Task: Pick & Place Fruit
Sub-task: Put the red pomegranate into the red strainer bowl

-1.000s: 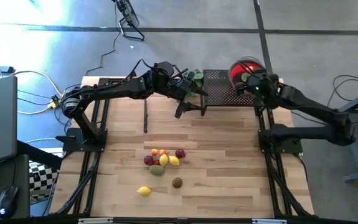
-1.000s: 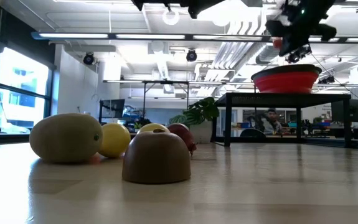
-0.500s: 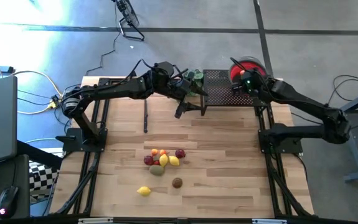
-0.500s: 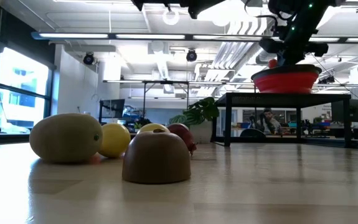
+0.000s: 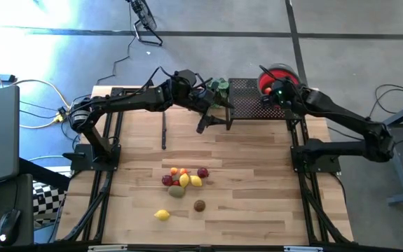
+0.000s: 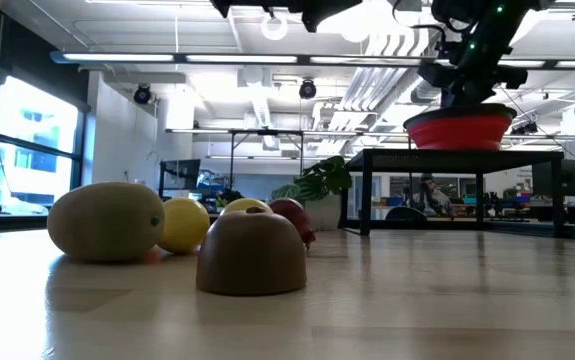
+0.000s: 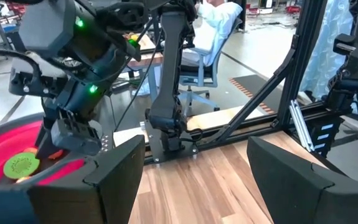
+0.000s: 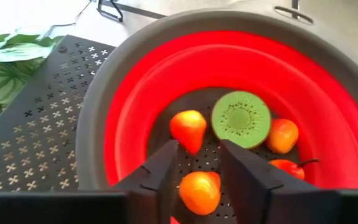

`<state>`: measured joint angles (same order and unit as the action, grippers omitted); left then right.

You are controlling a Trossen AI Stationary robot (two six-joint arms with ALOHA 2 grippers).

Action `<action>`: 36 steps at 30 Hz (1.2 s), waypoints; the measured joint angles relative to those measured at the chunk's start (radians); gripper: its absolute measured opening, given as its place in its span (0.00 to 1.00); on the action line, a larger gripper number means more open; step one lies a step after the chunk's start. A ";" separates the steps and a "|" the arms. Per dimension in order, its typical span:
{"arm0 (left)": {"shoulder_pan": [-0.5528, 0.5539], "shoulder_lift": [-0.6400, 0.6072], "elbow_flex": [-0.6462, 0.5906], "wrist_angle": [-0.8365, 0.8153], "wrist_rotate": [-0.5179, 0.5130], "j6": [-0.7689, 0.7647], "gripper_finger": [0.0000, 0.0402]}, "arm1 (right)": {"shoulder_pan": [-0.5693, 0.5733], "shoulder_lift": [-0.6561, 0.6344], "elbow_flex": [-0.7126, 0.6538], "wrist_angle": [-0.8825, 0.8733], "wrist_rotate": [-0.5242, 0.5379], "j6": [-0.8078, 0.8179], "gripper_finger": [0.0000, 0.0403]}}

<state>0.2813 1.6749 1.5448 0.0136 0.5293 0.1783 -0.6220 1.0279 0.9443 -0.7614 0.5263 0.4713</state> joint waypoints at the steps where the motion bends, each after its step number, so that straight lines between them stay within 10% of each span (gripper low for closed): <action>1: 0.000 0.000 0.000 -0.004 0.000 0.000 0.69 | 0.000 -0.005 0.000 0.001 -0.011 0.001 0.34; 11: 0.000 0.000 0.000 -0.018 -0.069 0.000 0.69 | 0.025 -0.128 0.000 0.033 -0.088 -0.012 0.38; 27: 0.000 0.000 0.000 -0.063 -0.228 -0.001 0.69 | 0.247 -0.290 0.000 0.069 -0.323 -0.163 0.02; 36: 0.000 0.000 -0.059 -0.061 -0.237 -0.029 0.46 | 0.413 -0.342 -0.052 0.113 -0.320 -0.180 0.01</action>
<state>0.2817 1.6752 1.4861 -0.0471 0.2927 0.1496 -0.2090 0.6854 0.8924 -0.6485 0.2062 0.2914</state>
